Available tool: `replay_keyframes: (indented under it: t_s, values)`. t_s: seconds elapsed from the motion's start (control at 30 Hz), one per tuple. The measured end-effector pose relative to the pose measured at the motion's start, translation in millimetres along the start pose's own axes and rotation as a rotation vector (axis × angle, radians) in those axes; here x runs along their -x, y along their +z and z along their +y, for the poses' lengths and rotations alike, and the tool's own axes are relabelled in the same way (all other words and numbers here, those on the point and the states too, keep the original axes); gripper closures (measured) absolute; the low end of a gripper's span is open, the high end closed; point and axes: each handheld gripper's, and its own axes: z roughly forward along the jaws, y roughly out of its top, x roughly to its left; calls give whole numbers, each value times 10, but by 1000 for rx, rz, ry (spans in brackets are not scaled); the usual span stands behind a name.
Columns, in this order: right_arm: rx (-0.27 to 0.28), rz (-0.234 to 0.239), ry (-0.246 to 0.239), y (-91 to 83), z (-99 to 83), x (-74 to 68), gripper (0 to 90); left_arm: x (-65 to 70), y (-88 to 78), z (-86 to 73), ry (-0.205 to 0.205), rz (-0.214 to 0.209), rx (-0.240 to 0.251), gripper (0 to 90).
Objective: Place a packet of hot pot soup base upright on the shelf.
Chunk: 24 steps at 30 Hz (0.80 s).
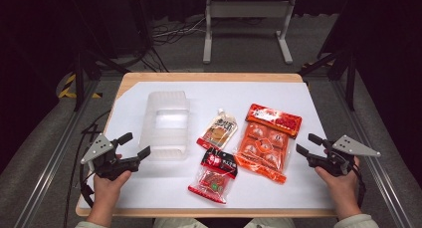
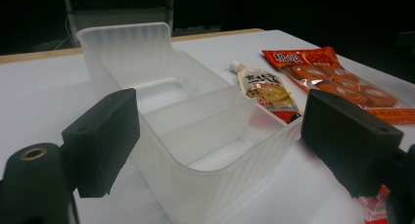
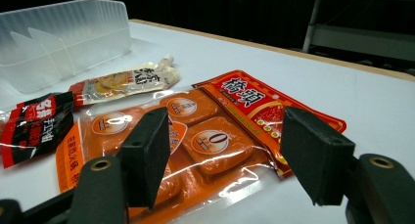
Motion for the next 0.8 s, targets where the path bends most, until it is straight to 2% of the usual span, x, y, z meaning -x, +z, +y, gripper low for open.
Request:
replay_keyframes:
  t_s: [0.17,0.27,0.4,0.47,0.7,0.8]
  values:
    - [-6,-4,-1,29,62,25,355,-14,-14,22,-7,13,14,155]
    - [-7,2,26,70,114,73,346,-42,-4,35,-17,20,16,154]
    - [-23,7,33,148,171,123,336,-59,9,42,-6,38,15,152]
    - [-29,-10,27,206,193,165,333,-58,4,40,-10,47,19,151]
    - [-48,-20,86,372,287,370,332,-47,-23,29,-7,51,28,151]
    - [-53,-26,78,411,347,425,334,-44,-32,16,-12,48,33,151]
